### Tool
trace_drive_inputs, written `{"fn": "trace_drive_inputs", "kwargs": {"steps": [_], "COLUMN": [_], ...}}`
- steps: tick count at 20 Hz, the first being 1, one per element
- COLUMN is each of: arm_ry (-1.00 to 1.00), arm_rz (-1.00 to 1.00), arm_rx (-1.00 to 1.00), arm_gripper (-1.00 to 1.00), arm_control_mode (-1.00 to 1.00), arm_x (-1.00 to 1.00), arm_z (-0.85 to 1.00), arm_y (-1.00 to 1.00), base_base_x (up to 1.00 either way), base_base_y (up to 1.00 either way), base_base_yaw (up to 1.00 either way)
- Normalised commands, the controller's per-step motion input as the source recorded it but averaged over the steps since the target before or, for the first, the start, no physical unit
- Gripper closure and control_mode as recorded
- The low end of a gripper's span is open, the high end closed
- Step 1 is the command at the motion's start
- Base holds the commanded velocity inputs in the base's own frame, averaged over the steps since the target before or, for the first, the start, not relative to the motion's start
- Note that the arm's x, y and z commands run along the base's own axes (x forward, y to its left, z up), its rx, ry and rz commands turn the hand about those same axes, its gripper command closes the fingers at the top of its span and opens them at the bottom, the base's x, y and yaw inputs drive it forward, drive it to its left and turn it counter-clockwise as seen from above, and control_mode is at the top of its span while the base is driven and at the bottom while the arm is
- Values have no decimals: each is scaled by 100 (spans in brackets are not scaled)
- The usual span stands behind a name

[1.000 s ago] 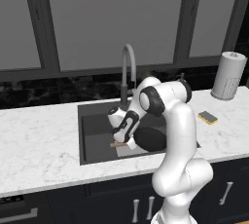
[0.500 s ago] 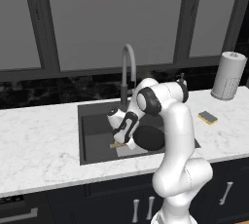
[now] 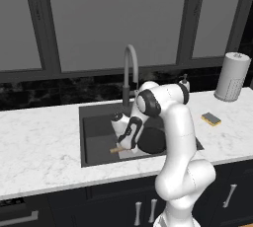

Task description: Pick the pan and sponge and place them into the sink. Then turn on the water.

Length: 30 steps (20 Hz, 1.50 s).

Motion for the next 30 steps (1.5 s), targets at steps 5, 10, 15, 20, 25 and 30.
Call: {"fn": "trace_drive_inputs", "kwargs": {"steps": [5,10,15,20,25,30], "arm_ry": [-5,-2,4,1,0,-4], "arm_rz": [0,-1,-3,0,0,0], "arm_rx": [11,4,0,0,0,0], "arm_gripper": [100,100,-100,-100,-100,-100], "arm_control_mode": [-100,-100,-100,-100,-100,-100], "arm_x": [0,2,5,4,0,0], "arm_z": [-11,-13,-1,0,3,47], "arm_y": [0,0,0,0,0,3], "base_base_x": [0,0,0,0,0,0], "base_base_y": [0,0,0,0,0,0], "base_base_yaw": [0,0,0,0,0,0]}}
